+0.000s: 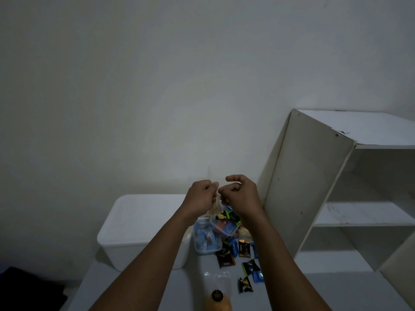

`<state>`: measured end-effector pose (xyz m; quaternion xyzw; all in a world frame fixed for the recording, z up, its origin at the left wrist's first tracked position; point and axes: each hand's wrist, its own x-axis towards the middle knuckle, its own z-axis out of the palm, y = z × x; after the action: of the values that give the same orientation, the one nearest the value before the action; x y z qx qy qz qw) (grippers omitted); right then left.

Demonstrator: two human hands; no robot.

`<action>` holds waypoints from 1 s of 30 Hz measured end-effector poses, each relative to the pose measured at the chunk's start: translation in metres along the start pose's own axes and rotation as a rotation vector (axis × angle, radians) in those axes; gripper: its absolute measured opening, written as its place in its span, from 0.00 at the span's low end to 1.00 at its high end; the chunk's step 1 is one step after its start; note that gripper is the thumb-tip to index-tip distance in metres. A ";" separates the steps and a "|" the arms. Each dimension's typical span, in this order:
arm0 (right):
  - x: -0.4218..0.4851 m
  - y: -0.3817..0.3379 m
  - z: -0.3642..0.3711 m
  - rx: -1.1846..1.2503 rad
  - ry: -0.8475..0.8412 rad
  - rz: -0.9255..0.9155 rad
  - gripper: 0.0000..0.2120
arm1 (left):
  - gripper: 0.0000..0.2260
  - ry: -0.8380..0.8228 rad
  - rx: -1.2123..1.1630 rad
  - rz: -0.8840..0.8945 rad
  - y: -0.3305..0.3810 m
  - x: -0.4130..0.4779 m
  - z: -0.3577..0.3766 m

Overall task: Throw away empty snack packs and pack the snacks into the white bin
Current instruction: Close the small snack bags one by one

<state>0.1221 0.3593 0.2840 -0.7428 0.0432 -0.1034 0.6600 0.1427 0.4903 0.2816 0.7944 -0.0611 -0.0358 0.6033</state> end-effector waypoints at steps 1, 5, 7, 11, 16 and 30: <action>0.000 0.000 0.001 0.010 -0.009 0.001 0.14 | 0.16 0.004 -0.003 -0.004 0.000 0.000 0.000; 0.001 0.002 0.004 0.012 0.021 -0.009 0.13 | 0.16 0.026 -0.040 0.017 -0.002 -0.001 0.000; 0.001 0.003 0.004 0.055 0.015 0.028 0.13 | 0.16 -0.012 -0.080 0.027 -0.004 -0.002 -0.002; -0.001 -0.004 0.000 0.014 -0.122 0.086 0.05 | 0.17 -0.096 -0.141 0.031 -0.008 -0.006 -0.007; -0.003 -0.003 0.003 -0.131 -0.158 -0.022 0.08 | 0.16 -0.002 -0.149 -0.012 -0.008 -0.005 -0.009; 0.012 0.002 -0.001 -0.029 0.129 0.030 0.08 | 0.17 0.041 -0.169 0.080 -0.010 -0.002 -0.005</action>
<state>0.1335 0.3557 0.2832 -0.7435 0.0982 -0.1402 0.6464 0.1417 0.4981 0.2734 0.7381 -0.0774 -0.0004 0.6703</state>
